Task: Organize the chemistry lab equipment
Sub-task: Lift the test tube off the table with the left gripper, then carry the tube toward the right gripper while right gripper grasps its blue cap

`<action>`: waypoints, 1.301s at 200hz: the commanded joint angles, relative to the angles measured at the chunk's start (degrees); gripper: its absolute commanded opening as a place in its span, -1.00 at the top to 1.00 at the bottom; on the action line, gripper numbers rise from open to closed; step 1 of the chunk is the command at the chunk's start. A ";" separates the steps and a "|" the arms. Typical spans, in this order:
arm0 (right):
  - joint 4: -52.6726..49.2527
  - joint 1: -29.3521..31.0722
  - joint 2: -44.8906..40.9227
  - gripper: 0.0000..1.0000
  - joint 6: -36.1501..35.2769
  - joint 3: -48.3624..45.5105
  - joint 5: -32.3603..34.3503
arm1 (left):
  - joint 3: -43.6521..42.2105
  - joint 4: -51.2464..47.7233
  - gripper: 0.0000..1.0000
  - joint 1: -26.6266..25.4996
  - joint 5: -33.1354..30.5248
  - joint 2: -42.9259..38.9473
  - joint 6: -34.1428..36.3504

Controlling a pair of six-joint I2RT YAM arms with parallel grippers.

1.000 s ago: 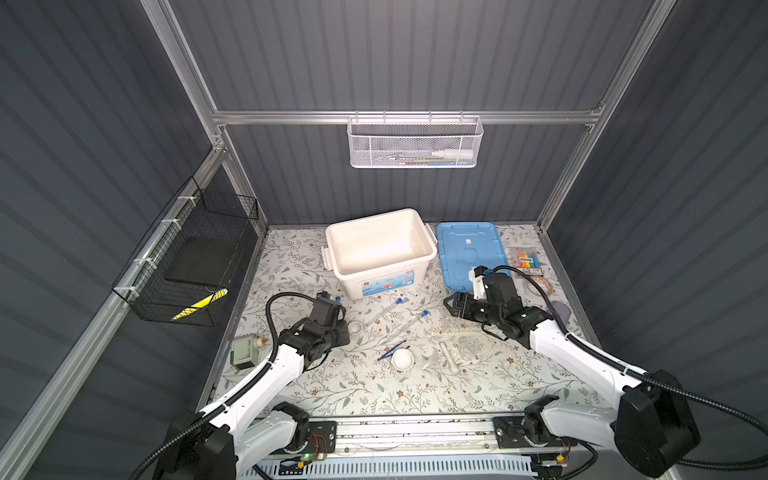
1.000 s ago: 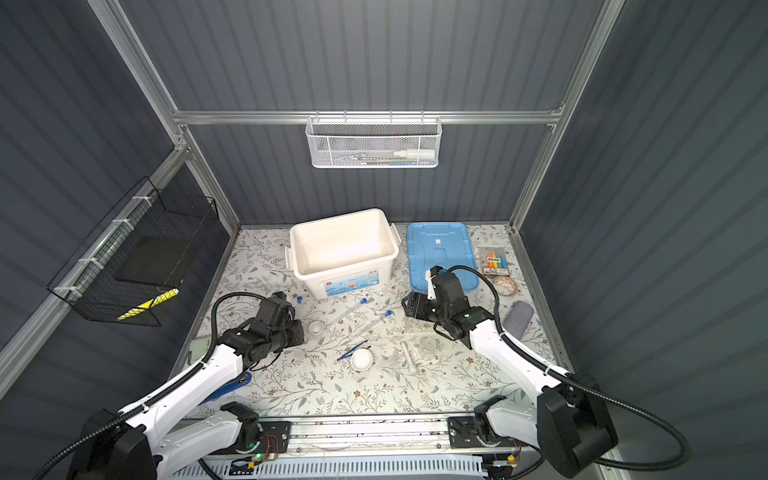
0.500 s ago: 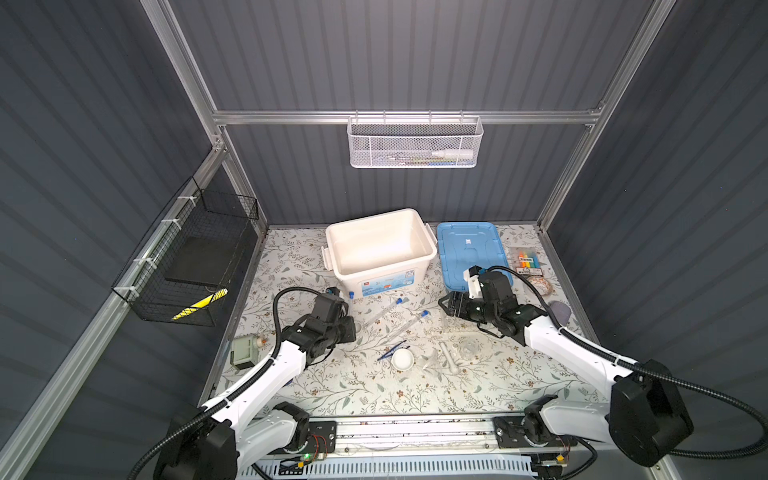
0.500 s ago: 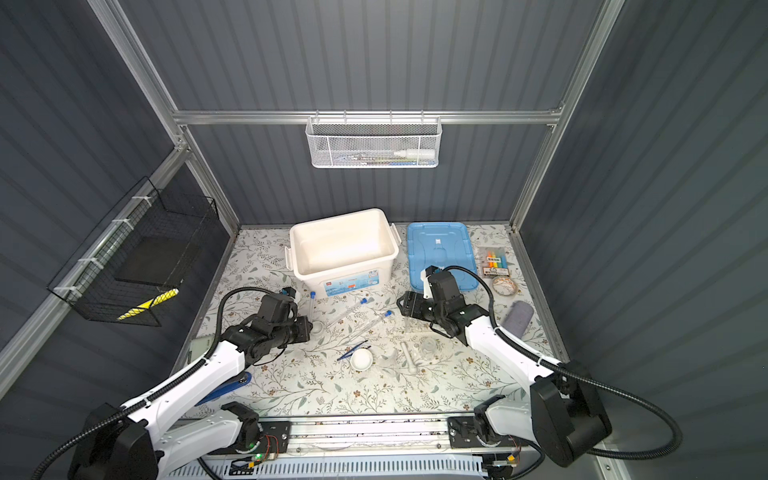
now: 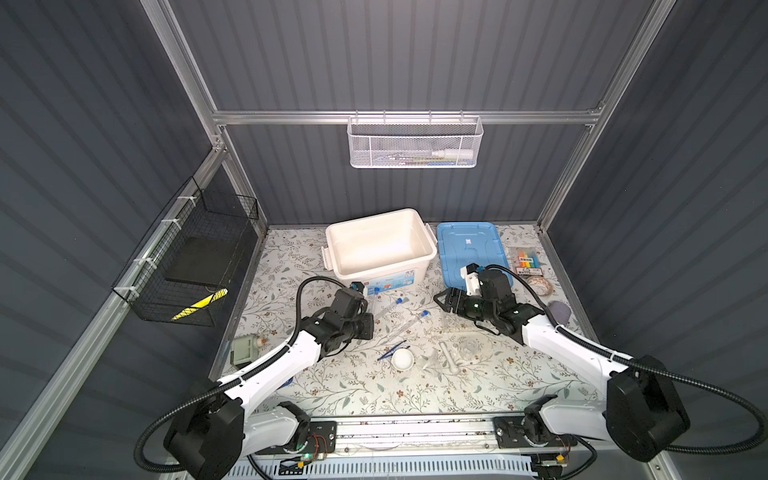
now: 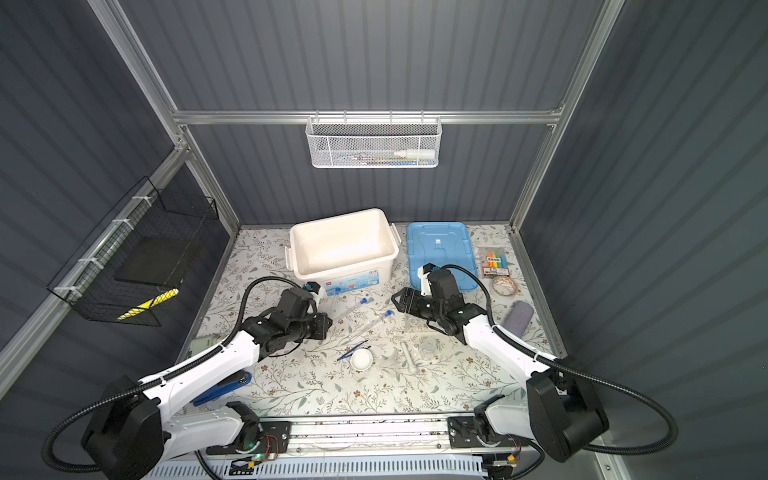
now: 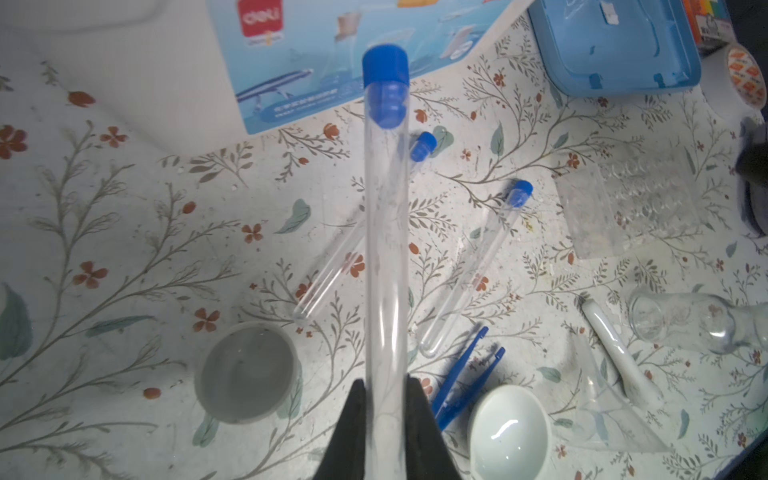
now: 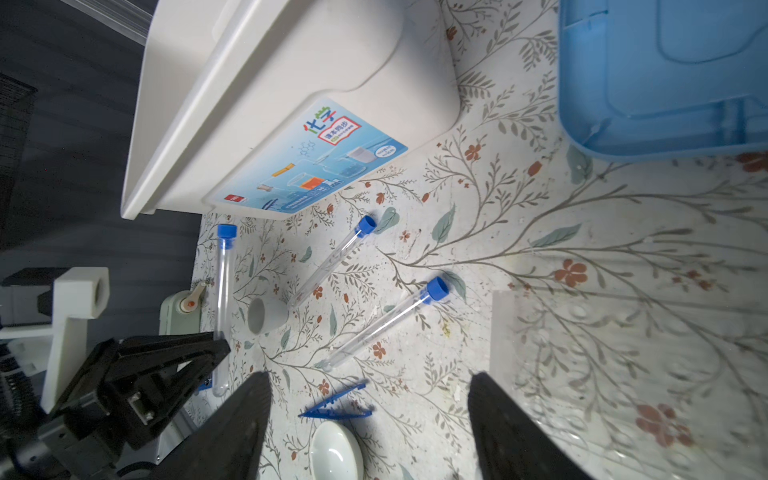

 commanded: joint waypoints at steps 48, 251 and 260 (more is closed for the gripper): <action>7.71 0.03 4.22 -0.50 5.07 -1.08 -8.83 | 6.32 4.36 0.77 -7.72 0.35 6.90 6.37; 18.01 -2.44 11.19 -0.05 11.30 -1.66 -11.84 | 11.65 7.95 0.76 -14.52 5.61 15.56 10.34; 18.54 -2.61 11.22 0.00 11.63 -1.87 -11.82 | 11.74 7.94 0.77 -14.62 5.66 15.79 10.34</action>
